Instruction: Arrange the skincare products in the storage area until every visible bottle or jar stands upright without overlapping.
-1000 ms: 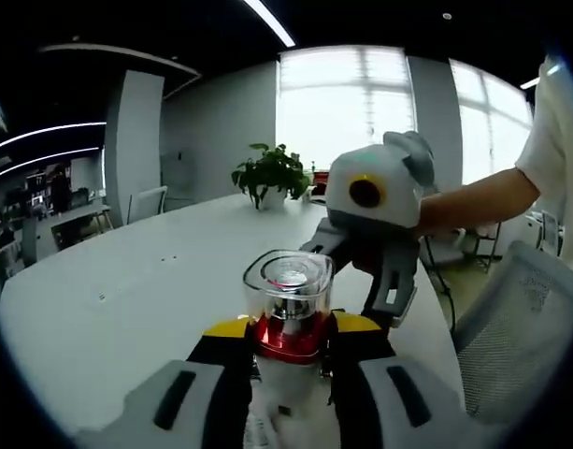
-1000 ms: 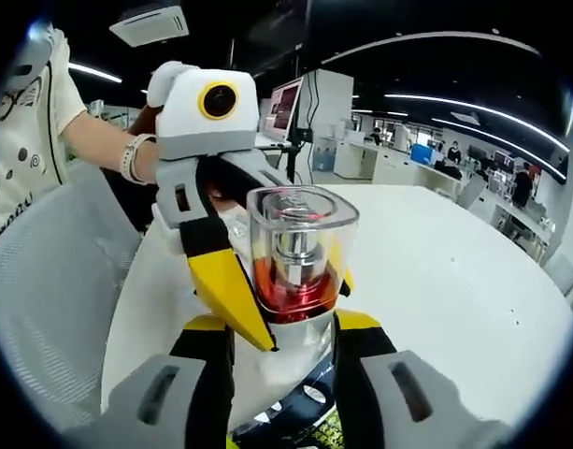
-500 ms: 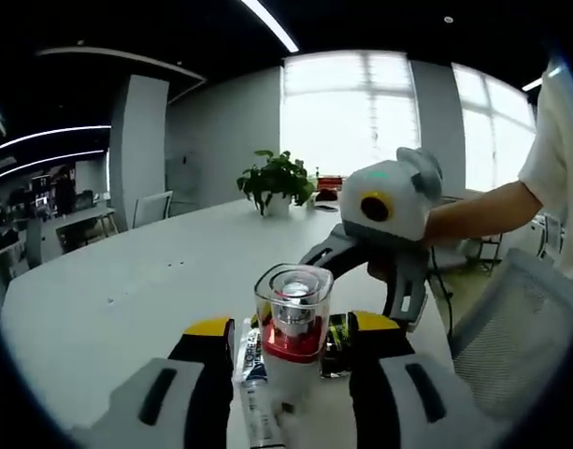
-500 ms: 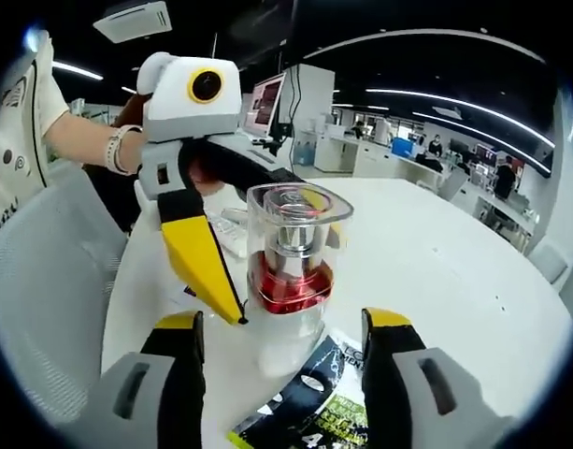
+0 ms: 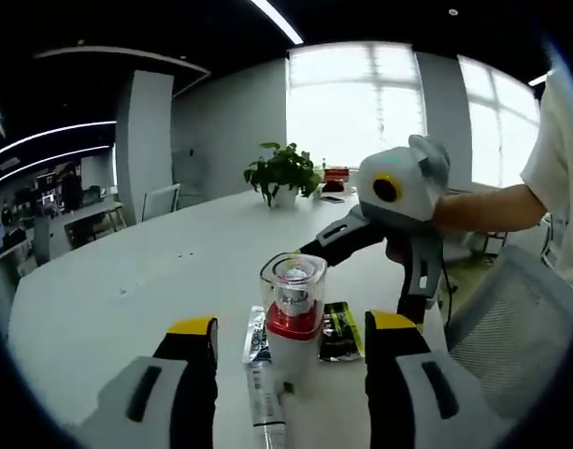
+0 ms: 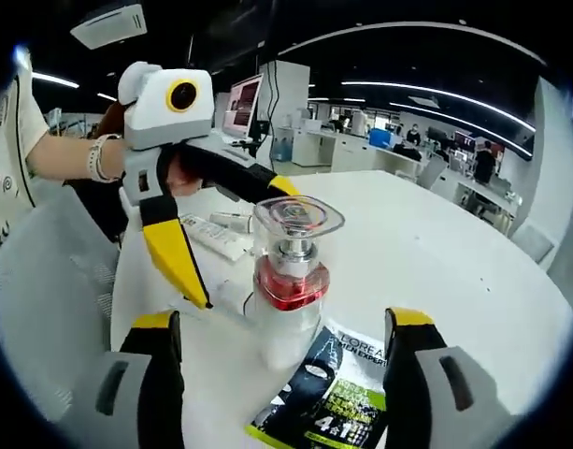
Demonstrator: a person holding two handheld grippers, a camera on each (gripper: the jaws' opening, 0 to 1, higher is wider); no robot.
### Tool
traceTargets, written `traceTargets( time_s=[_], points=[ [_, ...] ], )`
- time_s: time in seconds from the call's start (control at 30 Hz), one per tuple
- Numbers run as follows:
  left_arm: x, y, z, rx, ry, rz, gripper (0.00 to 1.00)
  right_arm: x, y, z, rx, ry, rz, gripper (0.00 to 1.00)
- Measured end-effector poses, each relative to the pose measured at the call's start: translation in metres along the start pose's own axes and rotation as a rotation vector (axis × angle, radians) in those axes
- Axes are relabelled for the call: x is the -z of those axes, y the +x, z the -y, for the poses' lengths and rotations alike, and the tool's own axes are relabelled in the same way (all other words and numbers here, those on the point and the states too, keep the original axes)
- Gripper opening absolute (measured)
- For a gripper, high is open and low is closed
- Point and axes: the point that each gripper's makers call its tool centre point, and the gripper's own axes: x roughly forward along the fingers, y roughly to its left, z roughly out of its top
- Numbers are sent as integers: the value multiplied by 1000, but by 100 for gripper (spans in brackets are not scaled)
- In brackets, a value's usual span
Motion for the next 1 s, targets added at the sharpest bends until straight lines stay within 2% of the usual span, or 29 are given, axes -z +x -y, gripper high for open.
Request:
traceTargets(
  time_s=[0.17, 0.33, 0.67, 0.83, 1.0],
  points=[
    [6, -12, -9, -35, -33, -6, 66, -6, -8, 0, 37, 15, 12, 95],
    [5, -26, -10, -64, -26, -6, 72, -9, -15, -5, 50, 17, 10, 99],
    [9, -47, -3, -80, -6, -43, 82, -16, -26, -16, 71, 28, 16, 99],
    [8, -60, -5, -123, -14, -46, 89, -27, -37, -18, 105, 20, 42, 99],
    [13, -69, -2, -133, -32, -69, 92, -29, -42, -20, 121, 29, 43, 99]
  ],
)
